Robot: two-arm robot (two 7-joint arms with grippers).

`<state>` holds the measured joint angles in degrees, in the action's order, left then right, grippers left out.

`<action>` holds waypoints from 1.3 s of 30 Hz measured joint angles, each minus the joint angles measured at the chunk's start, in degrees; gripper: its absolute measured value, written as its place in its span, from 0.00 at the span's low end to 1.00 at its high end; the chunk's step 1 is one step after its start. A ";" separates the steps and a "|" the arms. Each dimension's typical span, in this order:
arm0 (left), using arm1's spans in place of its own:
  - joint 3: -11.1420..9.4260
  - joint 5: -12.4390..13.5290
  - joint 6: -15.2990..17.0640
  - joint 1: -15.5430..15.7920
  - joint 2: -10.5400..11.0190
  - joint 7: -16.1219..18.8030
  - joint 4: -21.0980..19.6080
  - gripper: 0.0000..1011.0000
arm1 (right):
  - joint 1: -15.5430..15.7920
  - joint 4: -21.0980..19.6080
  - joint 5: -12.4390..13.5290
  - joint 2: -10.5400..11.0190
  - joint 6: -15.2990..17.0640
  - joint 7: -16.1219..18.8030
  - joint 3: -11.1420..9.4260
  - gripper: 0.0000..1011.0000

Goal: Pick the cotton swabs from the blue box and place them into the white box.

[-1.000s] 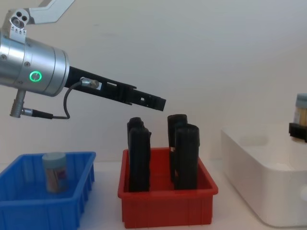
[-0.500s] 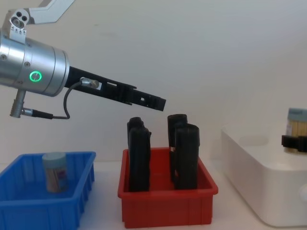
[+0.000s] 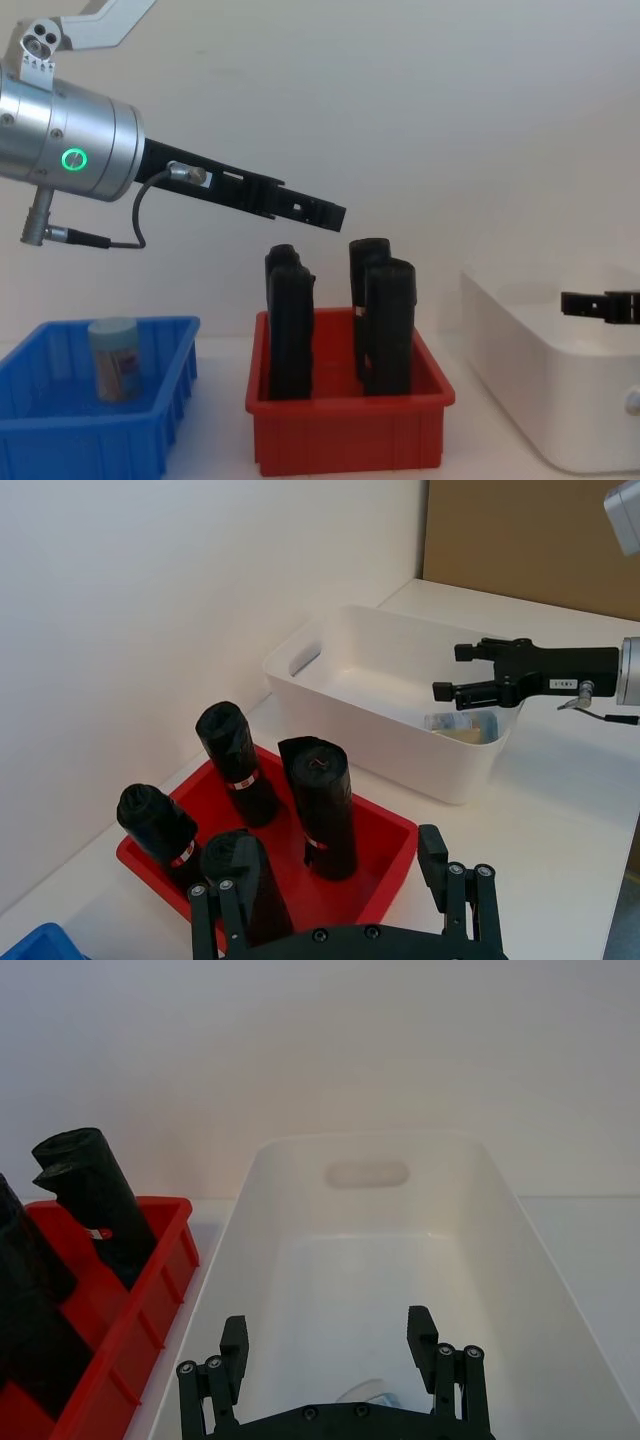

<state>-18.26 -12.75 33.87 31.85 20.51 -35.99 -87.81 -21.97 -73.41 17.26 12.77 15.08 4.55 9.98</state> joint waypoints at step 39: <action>-1.23 0.14 -5.25 -2.94 0.23 5.65 -0.82 0.99 | 6.11 -8.74 -2.03 1.62 -9.50 -1.15 0.50 0.99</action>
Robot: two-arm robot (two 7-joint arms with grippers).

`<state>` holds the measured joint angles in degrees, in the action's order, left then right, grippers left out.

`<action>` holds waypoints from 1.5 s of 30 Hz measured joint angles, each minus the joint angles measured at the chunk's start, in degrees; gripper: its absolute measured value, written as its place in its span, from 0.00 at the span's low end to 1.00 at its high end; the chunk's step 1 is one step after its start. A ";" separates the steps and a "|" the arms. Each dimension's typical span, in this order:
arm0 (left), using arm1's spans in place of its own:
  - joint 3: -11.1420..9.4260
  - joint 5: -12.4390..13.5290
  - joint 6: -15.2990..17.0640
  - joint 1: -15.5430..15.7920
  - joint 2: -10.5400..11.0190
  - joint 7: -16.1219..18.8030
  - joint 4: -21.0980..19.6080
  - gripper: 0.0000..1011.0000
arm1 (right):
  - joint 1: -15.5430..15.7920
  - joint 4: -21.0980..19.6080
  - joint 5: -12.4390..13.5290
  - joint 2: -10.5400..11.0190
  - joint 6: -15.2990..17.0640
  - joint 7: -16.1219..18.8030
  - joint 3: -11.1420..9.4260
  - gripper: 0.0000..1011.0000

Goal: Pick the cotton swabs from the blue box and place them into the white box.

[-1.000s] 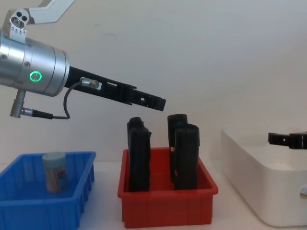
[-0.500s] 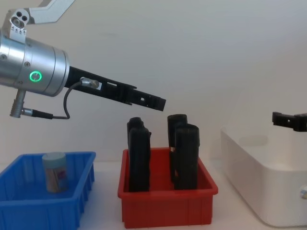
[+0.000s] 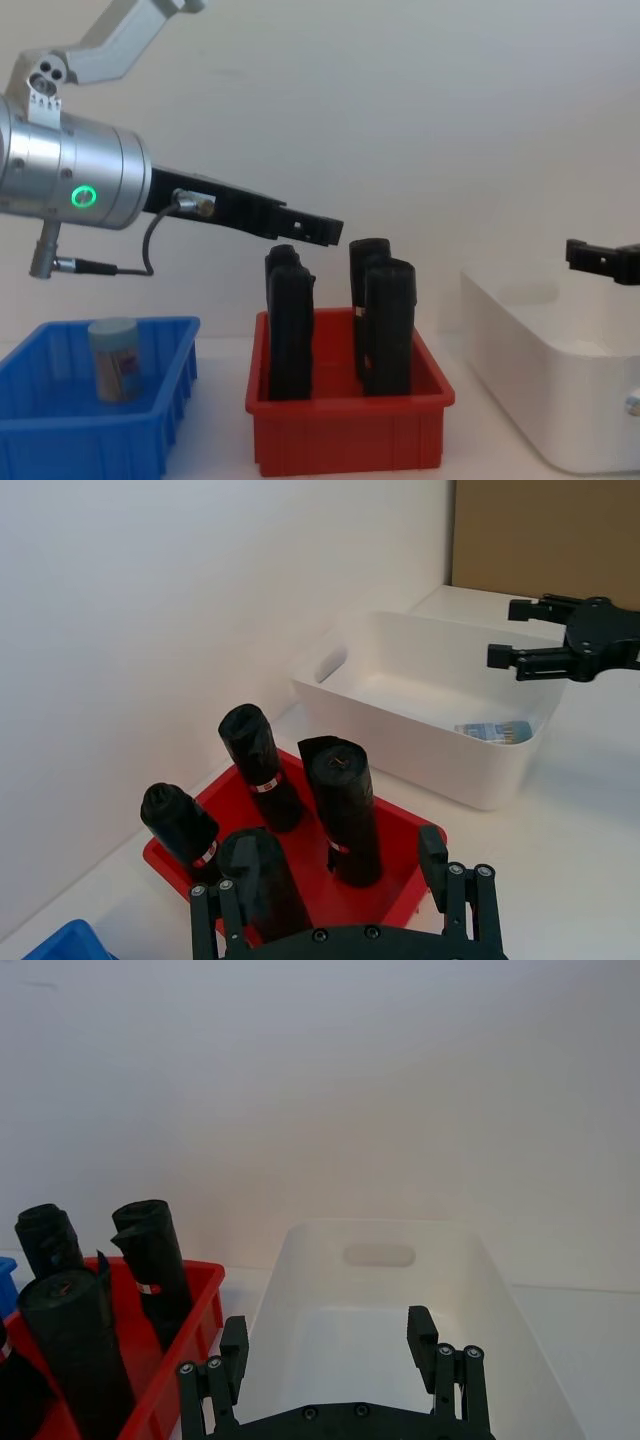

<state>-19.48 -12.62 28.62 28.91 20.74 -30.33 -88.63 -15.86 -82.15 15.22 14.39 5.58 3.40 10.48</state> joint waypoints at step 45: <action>-6.56 1.12 -27.72 -15.30 1.18 29.60 -4.58 0.99 | 16.70 -19.09 1.25 4.95 -3.67 0.44 2.48 0.99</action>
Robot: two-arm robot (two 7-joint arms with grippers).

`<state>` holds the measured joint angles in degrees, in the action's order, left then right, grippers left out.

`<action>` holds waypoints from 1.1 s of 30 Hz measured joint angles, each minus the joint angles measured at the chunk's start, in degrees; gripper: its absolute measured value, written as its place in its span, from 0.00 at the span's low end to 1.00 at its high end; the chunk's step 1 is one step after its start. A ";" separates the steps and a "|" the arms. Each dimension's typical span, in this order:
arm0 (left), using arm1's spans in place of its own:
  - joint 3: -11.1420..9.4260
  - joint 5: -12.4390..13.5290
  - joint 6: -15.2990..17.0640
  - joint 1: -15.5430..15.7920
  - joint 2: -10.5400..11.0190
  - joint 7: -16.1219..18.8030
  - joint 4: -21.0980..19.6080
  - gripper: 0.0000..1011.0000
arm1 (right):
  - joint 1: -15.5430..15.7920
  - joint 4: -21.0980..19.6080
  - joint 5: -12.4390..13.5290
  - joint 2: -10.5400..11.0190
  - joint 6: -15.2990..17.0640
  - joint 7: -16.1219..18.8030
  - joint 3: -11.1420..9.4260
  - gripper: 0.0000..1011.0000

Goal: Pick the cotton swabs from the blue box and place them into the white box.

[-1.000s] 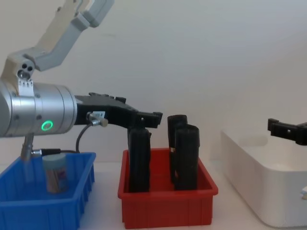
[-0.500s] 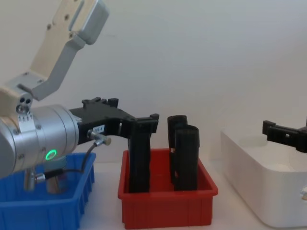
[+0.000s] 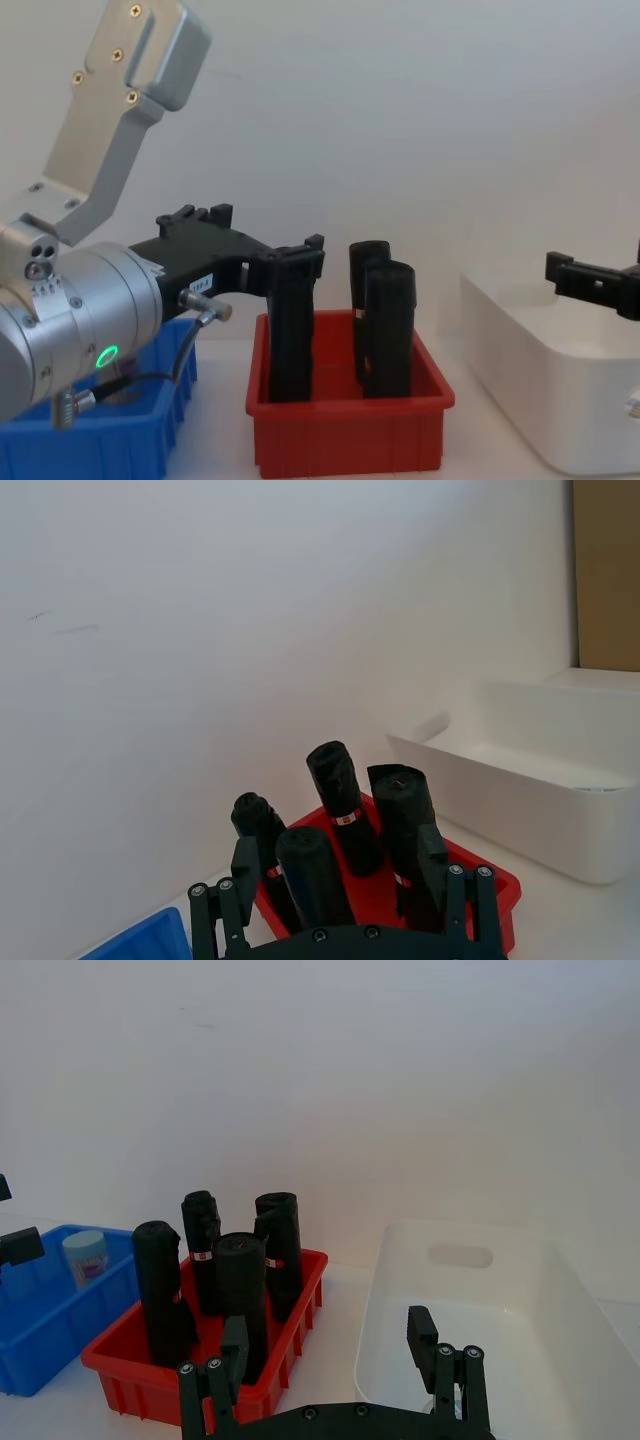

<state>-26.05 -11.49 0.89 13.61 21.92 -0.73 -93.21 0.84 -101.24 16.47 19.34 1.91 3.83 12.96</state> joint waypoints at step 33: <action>0.03 0.01 -0.09 -0.02 -0.02 0.10 0.03 0.99 | -3.15 3.09 -2.32 -0.75 0.49 3.20 -0.10 0.99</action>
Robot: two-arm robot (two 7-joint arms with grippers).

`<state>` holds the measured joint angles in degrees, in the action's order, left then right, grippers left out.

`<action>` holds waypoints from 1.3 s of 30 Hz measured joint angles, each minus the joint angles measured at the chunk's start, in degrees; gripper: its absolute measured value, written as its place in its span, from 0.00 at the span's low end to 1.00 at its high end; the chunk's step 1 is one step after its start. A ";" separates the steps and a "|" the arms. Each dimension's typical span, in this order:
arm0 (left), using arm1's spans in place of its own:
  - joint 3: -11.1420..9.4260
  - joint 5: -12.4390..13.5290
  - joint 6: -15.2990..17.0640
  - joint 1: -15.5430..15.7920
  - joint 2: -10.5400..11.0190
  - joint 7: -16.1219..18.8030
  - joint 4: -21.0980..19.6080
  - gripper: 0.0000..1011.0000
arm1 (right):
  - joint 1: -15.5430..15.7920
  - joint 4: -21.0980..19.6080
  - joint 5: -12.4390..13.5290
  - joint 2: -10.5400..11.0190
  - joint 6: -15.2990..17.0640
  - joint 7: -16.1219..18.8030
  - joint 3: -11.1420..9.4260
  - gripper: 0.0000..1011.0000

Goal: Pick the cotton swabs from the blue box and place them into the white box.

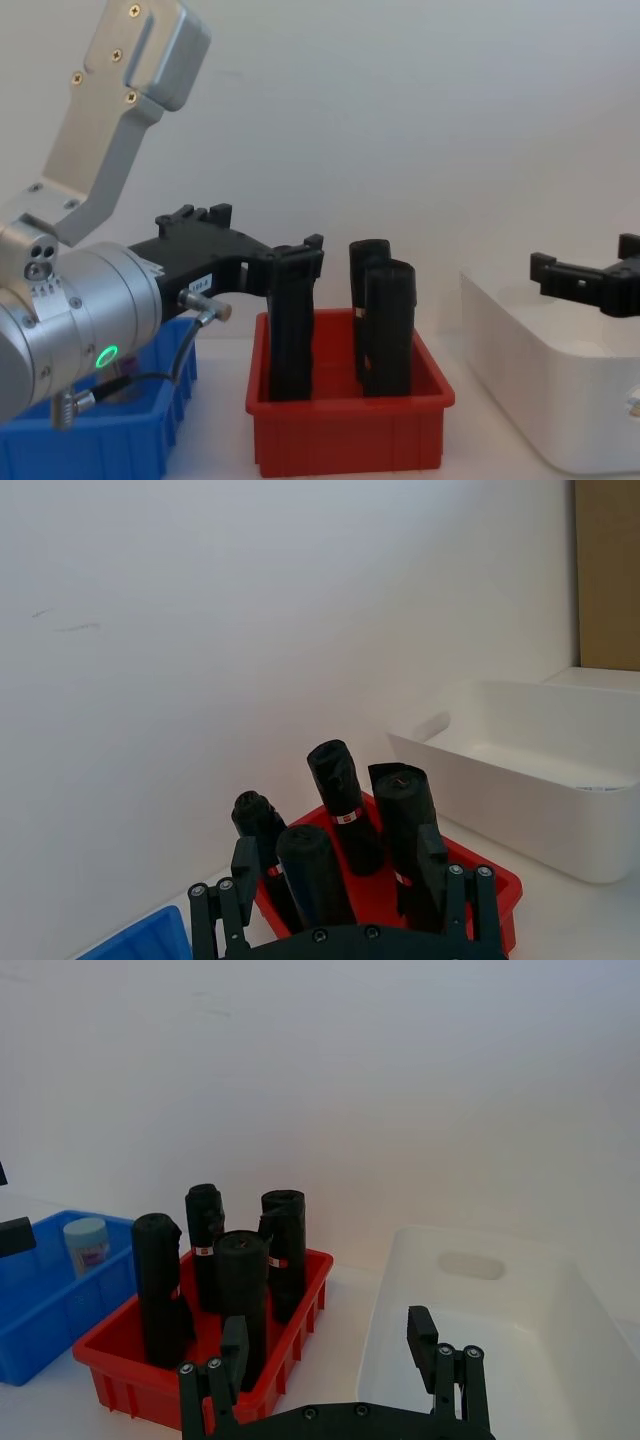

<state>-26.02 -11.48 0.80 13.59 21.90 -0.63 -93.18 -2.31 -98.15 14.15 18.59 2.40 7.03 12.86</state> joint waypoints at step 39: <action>0.00 0.00 0.00 0.00 0.00 0.00 0.00 0.99 | -25.27 35.28 -5.26 -9.88 -8.42 20.30 2.79 0.99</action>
<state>-26.02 -11.48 0.80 13.59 21.89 -0.63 -93.17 -27.57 -62.87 8.89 8.71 -6.02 27.33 15.65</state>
